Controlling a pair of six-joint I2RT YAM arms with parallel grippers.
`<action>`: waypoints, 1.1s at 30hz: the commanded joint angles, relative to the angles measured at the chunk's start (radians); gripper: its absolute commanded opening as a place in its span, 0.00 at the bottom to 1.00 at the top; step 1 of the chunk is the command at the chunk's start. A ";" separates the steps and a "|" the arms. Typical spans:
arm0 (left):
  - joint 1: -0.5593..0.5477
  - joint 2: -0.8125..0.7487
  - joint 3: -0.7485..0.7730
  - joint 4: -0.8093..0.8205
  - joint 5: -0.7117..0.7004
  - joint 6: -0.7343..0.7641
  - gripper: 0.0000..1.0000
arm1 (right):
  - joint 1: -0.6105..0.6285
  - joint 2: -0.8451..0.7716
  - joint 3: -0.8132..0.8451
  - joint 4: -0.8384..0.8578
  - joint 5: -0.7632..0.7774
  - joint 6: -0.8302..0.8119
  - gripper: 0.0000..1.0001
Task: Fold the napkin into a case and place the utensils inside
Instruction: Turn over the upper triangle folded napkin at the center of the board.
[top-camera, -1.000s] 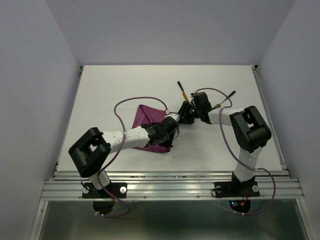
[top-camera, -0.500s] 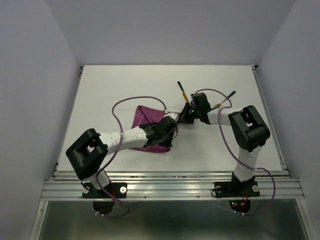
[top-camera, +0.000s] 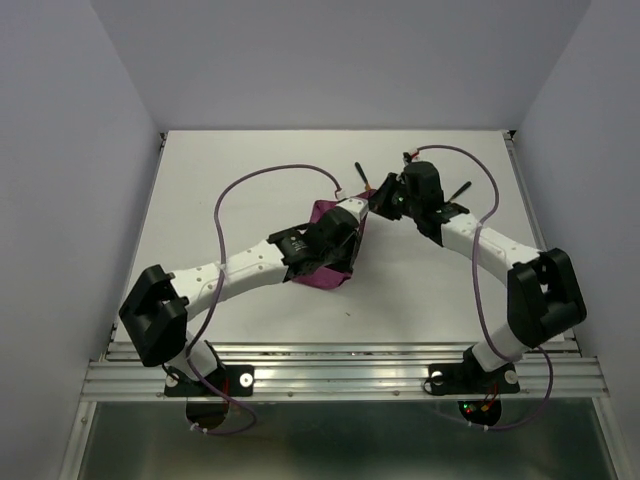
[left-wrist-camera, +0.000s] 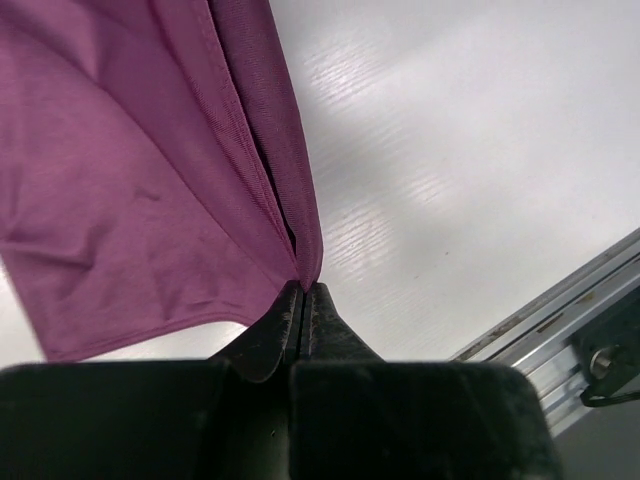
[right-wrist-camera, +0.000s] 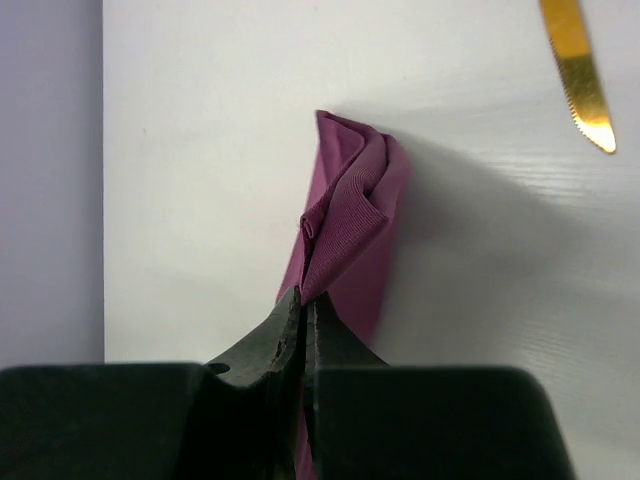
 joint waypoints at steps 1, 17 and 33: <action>0.000 -0.044 0.119 -0.066 -0.009 0.048 0.00 | -0.016 -0.118 0.062 -0.075 0.131 -0.063 0.01; -0.107 0.095 0.460 -0.107 0.169 0.085 0.00 | -0.043 -0.540 0.064 -0.420 0.558 -0.240 0.01; -0.294 0.409 0.894 -0.152 0.324 0.074 0.00 | -0.043 -0.755 0.264 -0.866 0.873 -0.350 0.01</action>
